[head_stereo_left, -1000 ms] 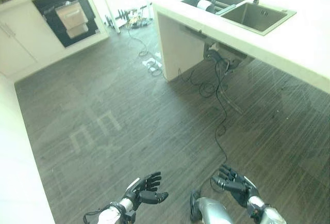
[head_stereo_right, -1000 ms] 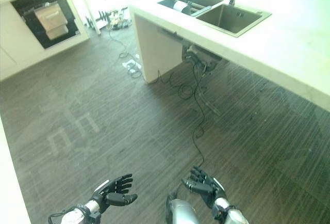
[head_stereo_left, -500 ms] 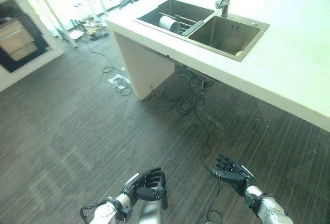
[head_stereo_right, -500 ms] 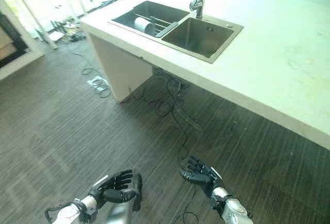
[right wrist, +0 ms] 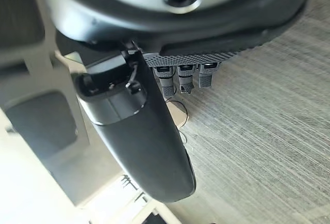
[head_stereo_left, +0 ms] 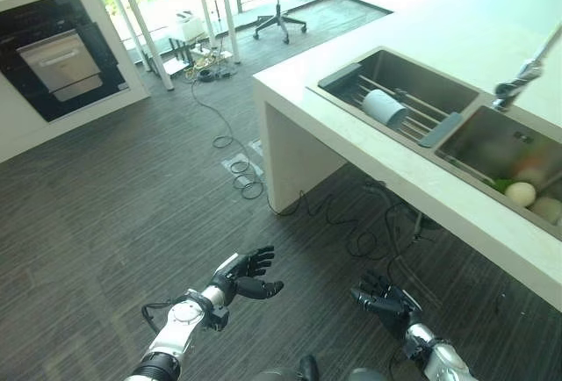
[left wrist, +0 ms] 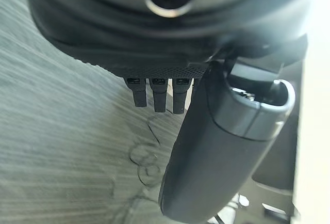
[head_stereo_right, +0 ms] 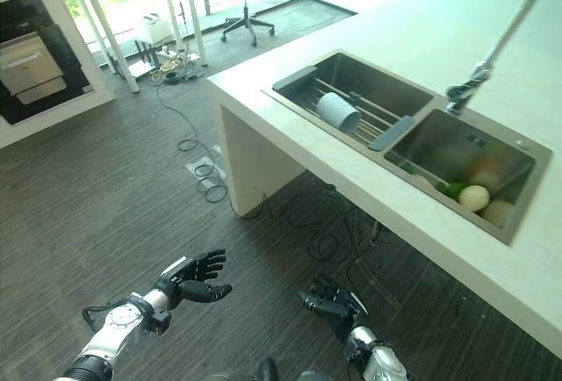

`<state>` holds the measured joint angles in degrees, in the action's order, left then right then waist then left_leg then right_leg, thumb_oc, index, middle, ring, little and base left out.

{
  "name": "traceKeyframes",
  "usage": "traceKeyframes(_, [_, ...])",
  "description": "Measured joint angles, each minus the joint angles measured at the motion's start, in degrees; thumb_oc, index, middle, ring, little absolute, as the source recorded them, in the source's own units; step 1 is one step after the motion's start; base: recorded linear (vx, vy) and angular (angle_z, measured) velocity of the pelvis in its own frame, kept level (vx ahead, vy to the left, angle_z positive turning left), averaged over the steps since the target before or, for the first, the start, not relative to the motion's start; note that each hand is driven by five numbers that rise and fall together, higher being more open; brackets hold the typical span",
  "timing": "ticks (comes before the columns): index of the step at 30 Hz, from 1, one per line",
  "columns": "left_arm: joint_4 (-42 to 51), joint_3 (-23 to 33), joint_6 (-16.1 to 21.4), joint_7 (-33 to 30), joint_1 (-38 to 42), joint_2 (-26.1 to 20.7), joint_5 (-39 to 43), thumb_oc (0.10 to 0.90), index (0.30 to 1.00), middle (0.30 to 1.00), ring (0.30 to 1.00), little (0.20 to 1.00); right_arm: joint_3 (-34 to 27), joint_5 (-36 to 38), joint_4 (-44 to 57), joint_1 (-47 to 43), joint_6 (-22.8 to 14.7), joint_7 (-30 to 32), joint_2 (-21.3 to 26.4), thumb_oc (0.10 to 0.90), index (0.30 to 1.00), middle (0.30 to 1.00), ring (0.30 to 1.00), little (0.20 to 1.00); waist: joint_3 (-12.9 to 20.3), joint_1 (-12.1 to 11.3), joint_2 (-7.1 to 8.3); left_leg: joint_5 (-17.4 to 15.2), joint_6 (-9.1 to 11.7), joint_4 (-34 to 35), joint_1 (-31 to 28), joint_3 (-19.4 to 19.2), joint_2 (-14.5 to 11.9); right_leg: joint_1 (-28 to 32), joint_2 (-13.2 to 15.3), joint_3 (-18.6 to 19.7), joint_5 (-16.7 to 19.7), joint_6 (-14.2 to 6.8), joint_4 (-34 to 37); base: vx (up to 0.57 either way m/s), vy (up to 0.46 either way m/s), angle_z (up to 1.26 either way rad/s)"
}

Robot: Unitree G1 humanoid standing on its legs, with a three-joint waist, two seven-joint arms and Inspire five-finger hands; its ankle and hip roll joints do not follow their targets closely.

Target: Place the dishes in the dishwasher.

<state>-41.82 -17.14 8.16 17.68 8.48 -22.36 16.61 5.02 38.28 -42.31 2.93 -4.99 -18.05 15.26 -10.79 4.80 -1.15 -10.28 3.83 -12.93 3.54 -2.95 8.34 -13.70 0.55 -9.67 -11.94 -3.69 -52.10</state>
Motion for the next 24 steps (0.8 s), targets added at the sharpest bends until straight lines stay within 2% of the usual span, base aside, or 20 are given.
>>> traceKeyframes(1, [0.81, -0.15, -0.03, 0.15, -0.70, -0.32, 0.00, 0.800, 0.900, 0.900, 0.900, 0.900, 0.06, 0.12, 0.04, 0.66, 0.08, 0.03, 0.06, 0.800, 0.900, 0.900, 0.900, 0.900, -0.02, 0.32, 0.25, -4.00, -6.90, -5.04, 0.89, -7.98, -6.03, -3.52, 1.14, -3.34, -0.56, 0.03, 8.00, 0.11, -0.021, 1.14])
traceKeyframes(2, [1.83, -1.05, -0.15, 0.26, -0.89, -0.83, -0.05, 0.800, 0.900, 0.900, 0.900, 0.900, -0.41, 0.27, 0.27, 1.72, 0.11, 0.18, 0.77, 0.800, 0.900, 0.900, 0.900, 0.900, -0.51, 1.46, 0.03, -3.02, -11.73, -4.12, -0.08, -7.78, -8.34, -6.53, 2.26, -6.98, -0.29, -0.12, 13.10, 0.14, -0.067, 0.95])
traceKeyframes(3, [1.73, -0.97, -0.81, -0.13, -1.79, -1.09, -0.15, 0.800, 0.900, 0.900, 0.900, 0.900, -0.28, 0.22, -1.49, 1.88, 1.73, 1.18, 1.14, 0.800, 0.900, 0.900, 0.900, 0.900, -0.65, 0.83, 2.14, -3.09, -11.05, -3.11, -2.19, -9.38, -7.56, -8.95, 4.61, -8.47, 1.09, 0.39, 21.83, 0.14, -0.086, 0.88])
traceKeyframes(5, [1.34, -0.48, -0.91, -1.07, -3.12, -1.22, -1.36, 0.800, 0.900, 0.900, 0.900, 0.900, -1.43, 0.24, -5.65, 2.38, 2.19, 1.13, 1.31, 0.800, 0.900, 0.900, 0.900, 0.900, -1.67, 1.23, 3.44, -4.35, -10.12, -3.94, -3.63, -9.28, -6.90, -10.24, 5.47, -9.51, 6.68, -0.60, 36.50, 0.20, -0.125, 0.82])
traceKeyframes(7, [-1.31, -0.89, -0.92, -1.29, -4.32, -0.85, -1.76, 0.800, 0.900, 0.900, 0.900, 0.900, -2.91, 0.26, -11.13, 2.05, 2.28, 0.87, 1.30, 0.800, 0.900, 0.900, 0.900, 0.900, -1.92, 1.25, 4.10, -4.92, -9.08, -3.47, -6.94, -8.79, -6.25, -10.51, 6.67, -7.28, 10.00, 0.86, 36.36, 0.20, -0.142, 0.71])
traceKeyframes(8, [-1.55, -1.23, -0.87, -1.18, -5.27, -0.88, -1.77, 0.800, 0.900, 0.900, 0.900, 0.900, -3.68, 0.24, -12.02, 2.27, 2.28, 0.90, 1.30, 0.800, 0.900, 0.900, 0.900, 0.900, -1.90, 1.20, 4.11, -5.79, -7.54, -3.48, -8.90, -8.74, -6.16, -8.54, 6.50, -7.12, 11.44, 2.16, 36.33, 0.12, -0.090, 0.39])
traceKeyframes(9, [-1.35, -1.14, -0.58, -1.04, -7.12, -1.27, -1.75, 0.800, 0.900, 0.900, 0.900, 0.900, -3.77, 0.26, -11.89, 3.02, 2.14, 0.85, 1.30, 0.800, 0.900, 0.900, 0.900, 0.900, -1.32, 1.07, 5.08, -7.37, -4.93, -3.85, -11.00, -8.81, -5.60, -5.10, 6.39, -7.24, 15.69, 4.19, 36.90, 0.22, -0.205, -0.10])
traceKeyframes(10, [-1.37, -0.71, -0.21, -1.70, -9.07, -0.12, -1.72, 0.800, 0.900, 0.900, 0.900, 0.900, -3.69, 0.28, -12.00, 1.82, 1.97, 1.17, 2.52, 0.800, 0.900, 0.900, 0.900, 0.900, -0.41, -0.16, 2.21, -10.45, -3.98, -7.16, -11.79, -9.53, -7.69, -2.76, 3.15, -7.74, 18.57, 9.47, 37.91, 0.22, -0.218, -0.45])
traceKeyframes(11, [-1.09, -0.50, -0.03, -1.72, -9.09, -0.17, -1.66, 0.800, 0.900, 0.900, 0.900, 0.900, -3.50, 0.29, -12.04, -0.93, 1.74, 1.08, 2.50, 0.800, 0.900, 0.900, 0.900, 0.900, -0.53, -0.93, 2.02, -9.84, -3.00, -12.69, -9.39, -9.47, -8.49, -2.15, 2.10, -7.23, 17.73, 10.20, 39.14, 0.25, -0.246, -0.66])
traceKeyframes(12, [-1.04, -0.53, -0.03, -1.73, -8.95, -0.04, -1.66, 0.800, 0.900, 0.900, 0.900, 0.900, -3.32, 0.30, -12.53, -2.74, 1.75, 1.11, 2.43, 0.800, 0.900, 0.900, 0.900, 0.900, -0.49, -1.27, 1.99, -11.89, -3.32, -16.19, -7.17, -9.04, -9.36, -1.24, 1.49, -6.41, 17.35, 10.72, 40.15, 0.18, -0.154, -0.44])
traceKeyframes(15, [-0.49, -1.17, 0.44, -0.71, -6.80, 0.48, -1.26, 0.800, 0.900, 0.900, 0.900, 0.900, -3.36, 1.66, -12.28, -6.31, 0.66, 1.09, 2.44, 0.800, 0.900, 0.900, 0.900, 0.900, -0.59, -1.95, 2.91, -11.97, -5.80, -10.67, -4.22, -7.28, -8.83, 3.72, 0.29, -4.75, 15.48, 10.78, 42.92, 0.17, -0.127, -0.25])
traceKeyframes(16, [0.59, -1.21, 0.78, -0.73, -6.66, 0.48, -1.21, 0.800, 0.900, 0.900, 0.900, 0.900, -3.31, 2.42, -11.74, -6.75, -0.01, 1.05, 2.82, 0.800, 0.900, 0.900, 0.900, 0.900, -0.48, -2.02, 2.67, -8.88, -7.64, -7.56, -3.64, -5.95, -8.15, 3.25, -0.07, -4.44, 13.72, 9.25, 41.03, 0.19, -0.105, -0.46])
traceKeyframes(17, [1.33, -1.17, 0.80, -0.76, -6.85, 0.30, -1.21, 0.800, 0.900, 0.900, 0.900, 0.900, -3.15, 2.44, -11.49, -7.15, -0.76, 1.06, 3.01, 0.800, 0.900, 0.900, 0.900, 0.900, 0.07, -2.00, 2.23, -7.25, -8.46, -6.09, -4.75, -6.72, -8.56, 2.45, -0.40, -3.55, 12.12, 7.71, 38.58, 0.17, -0.085, -0.64])
traceKeyframes(18, [1.50, -1.08, 0.82, -0.84, -6.73, 0.28, -1.18, 0.800, 0.900, 0.900, 0.900, 0.900, -2.79, 2.38, -11.47, -7.55, -1.03, 1.03, 3.32, 0.800, 0.900, 0.900, 0.900, 0.900, 0.62, -1.21, 1.85, -6.63, -8.24, -3.70, -5.82, -8.65, -8.71, 0.97, -0.17, -3.70, 9.47, 6.71, 33.98, 0.18, -0.083, -0.98])
traceKeyframes(19, [1.51, -1.35, 1.04, -0.86, -6.77, 0.33, -1.15, 0.800, 0.900, 0.900, 0.900, 0.900, -2.52, 2.36, -11.41, -7.81, -1.07, 1.03, 3.83, 0.800, 0.900, 0.900, 0.900, 0.900, 0.91, -1.40, 1.68, -5.58, -6.72, -1.85, -8.34, -10.67, -7.63, -0.11, 1.08, -3.28, 5.75, 5.82, 28.37, 0.11, -0.048, -0.93])
traceKeyframes(20, [1.24, -1.68, 1.11, -0.81, -6.32, 0.33, -1.13, 0.800, 0.900, 0.900, 0.900, 0.900, -2.81, 2.28, -12.48, -7.23, -1.12, 1.16, 3.99, 0.800, 0.900, 0.900, 0.900, 0.900, 0.39, -1.39, 2.21, -5.87, -4.50, -4.61, -8.73, -9.83, -6.09, 0.19, 0.87, -1.81, 3.60, 8.10, 27.43, 0.10, 0.015, -0.90])
traceKeyframes(21, [0.56, -1.75, 1.06, -0.90, -5.62, 0.70, -1.09, 0.800, 0.900, 0.900, 0.900, 0.900, -2.87, 2.26, -15.02, -6.66, -1.00, 1.42, 3.88, 0.800, 0.900, 0.900, 0.900, 0.900, 0.30, -1.72, 2.72, -4.37, -1.62, -13.37, -5.04, -6.44, -5.32, 1.32, 0.77, 0.46, 3.14, 8.84, 28.43, 0.05, 0.108, -0.81])
traceKeyframes(22, [0.34, -1.83, 1.08, -0.80, -5.54, 1.07, -1.08, 0.800, 0.900, 0.900, 0.900, 0.900, -2.63, 2.25, -17.30, -5.84, -0.93, 1.55, 4.27, 0.800, 0.900, 0.900, 0.900, 0.900, -0.01, -2.99, 3.54, -1.37, 0.10, -23.21, 0.86, -1.94, -3.76, 2.56, 0.71, 5.02, 5.31, 9.48, 30.41, 0.08, 0.172, -1.10])
traceKeyframes(23, [0.78, -1.73, 1.19, -0.56, -6.38, 1.18, -1.08, 0.800, 0.900, 0.900, 0.900, 0.900, -1.95, 2.22, -19.14, -5.56, -0.79, 1.60, 5.03, 0.800, 0.900, 0.900, 0.900, 0.900, 0.01, -4.44, 3.50, -2.10, -1.53, -26.40, 4.44, 3.21, -1.26, 3.15, 0.23, 8.17, 6.77, 8.78, 32.85, 0.08, 0.182, -1.30])
traceKeyframes(24, [1.05, -1.59, 1.22, -0.21, -6.91, 1.04, -1.08, 0.800, 0.900, 0.900, 0.900, 0.900, -1.72, 2.23, -19.74, -5.51, -0.73, 1.62, 5.43, 0.800, 0.900, 0.900, 0.900, 0.900, 0.03, -5.23, 3.26, -2.71, -2.56, -24.29, 5.80, 5.45, -0.37, 3.48, -0.52, 10.35, 7.80, 8.42, 34.48, 0.06, 0.186, -1.50])
